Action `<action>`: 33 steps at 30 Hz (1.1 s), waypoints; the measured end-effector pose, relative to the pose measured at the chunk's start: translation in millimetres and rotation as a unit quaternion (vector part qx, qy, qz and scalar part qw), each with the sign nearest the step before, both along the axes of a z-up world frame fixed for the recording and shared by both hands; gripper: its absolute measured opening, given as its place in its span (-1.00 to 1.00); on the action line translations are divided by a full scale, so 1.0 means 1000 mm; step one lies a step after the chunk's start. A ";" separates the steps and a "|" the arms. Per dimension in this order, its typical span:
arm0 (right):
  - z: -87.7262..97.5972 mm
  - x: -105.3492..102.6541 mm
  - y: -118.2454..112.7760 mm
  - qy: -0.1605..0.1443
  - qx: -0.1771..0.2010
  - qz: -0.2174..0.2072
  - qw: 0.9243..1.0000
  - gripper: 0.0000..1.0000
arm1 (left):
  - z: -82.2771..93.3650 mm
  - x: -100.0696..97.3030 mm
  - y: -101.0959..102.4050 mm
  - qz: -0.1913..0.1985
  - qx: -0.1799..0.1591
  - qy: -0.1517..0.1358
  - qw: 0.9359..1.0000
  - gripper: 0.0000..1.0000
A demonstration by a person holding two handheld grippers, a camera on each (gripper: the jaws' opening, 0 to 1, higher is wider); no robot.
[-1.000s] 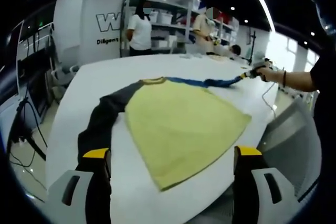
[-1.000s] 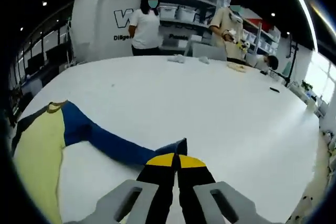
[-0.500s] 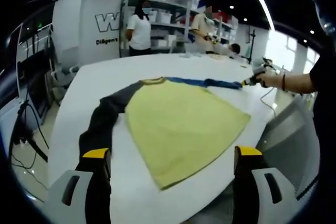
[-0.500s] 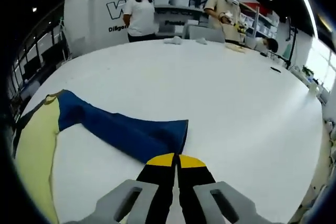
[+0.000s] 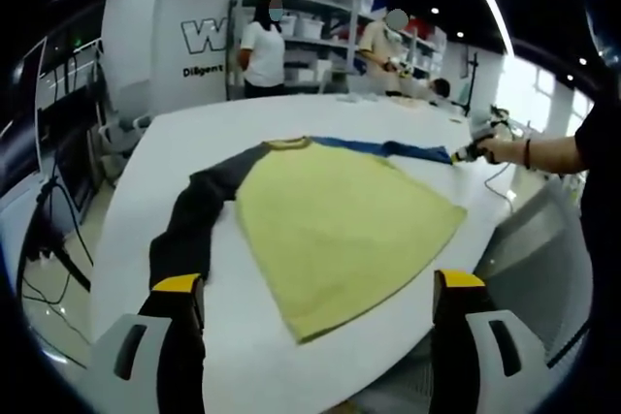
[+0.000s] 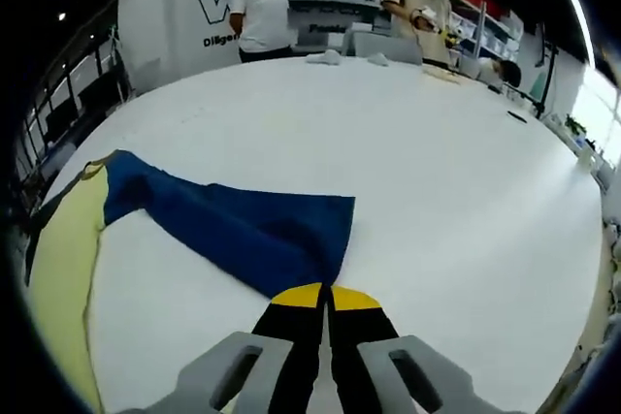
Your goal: Fold the garment on the visible template until the final outline fits inside the template.
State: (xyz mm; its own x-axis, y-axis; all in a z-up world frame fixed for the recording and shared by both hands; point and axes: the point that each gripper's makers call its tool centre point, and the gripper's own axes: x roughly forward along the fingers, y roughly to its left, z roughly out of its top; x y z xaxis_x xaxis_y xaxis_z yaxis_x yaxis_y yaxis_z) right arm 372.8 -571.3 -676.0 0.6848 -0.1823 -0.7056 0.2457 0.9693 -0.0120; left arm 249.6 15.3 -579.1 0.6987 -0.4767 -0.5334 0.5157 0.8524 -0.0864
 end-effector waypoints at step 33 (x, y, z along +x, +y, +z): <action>0.018 0.056 -0.010 -0.016 0.034 0.054 0.998 -0.22 | 0.007 0.004 0.005 0.015 -0.003 -0.004 1.000 0.98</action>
